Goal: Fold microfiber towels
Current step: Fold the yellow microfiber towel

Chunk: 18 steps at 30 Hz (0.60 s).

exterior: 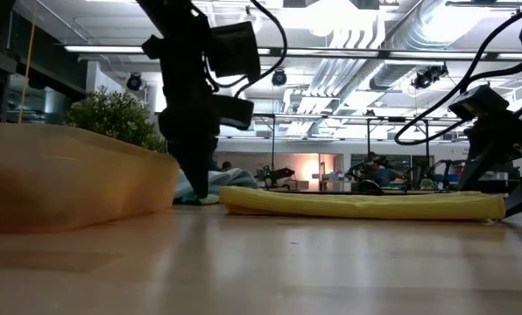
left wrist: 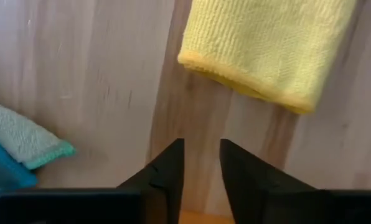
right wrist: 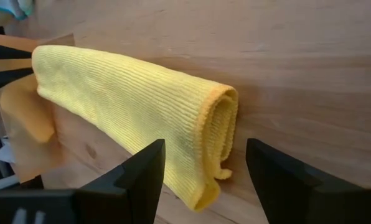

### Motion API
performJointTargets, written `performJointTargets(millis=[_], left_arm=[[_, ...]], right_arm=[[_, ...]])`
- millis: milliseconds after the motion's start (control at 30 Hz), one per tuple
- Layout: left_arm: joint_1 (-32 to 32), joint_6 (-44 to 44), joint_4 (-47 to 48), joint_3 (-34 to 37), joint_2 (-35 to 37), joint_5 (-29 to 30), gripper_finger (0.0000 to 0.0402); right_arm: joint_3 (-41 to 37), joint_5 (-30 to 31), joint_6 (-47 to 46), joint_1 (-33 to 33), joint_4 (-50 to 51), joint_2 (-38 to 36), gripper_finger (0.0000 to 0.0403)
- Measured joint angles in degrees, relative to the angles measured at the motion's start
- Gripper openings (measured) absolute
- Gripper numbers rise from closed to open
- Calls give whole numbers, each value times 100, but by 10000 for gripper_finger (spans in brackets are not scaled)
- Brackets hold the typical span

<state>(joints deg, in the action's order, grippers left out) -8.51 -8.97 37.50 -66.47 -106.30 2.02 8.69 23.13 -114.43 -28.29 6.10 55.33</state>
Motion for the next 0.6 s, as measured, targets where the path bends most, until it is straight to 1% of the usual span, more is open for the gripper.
performJointTargets(millis=[167,200,367,433,600], left_arm=[[0,261,-582,194,-33,-33,15],[0,273,-658,201,-35,-35,8],[11,277,-1204,199,-35,-148,4],[12,276,-1271,199,-35,-332,1],[130,424,-1294,203,-132,-453,0]], right_arm=[[-2,3,-11,2,-12,2,218],[-2,3,-11,2,-12,2,218],[-7,46,-104,2,-18,4,218],[-9,60,-107,2,-23,5,218],[-9,61,-127,56,-40,9,218]])
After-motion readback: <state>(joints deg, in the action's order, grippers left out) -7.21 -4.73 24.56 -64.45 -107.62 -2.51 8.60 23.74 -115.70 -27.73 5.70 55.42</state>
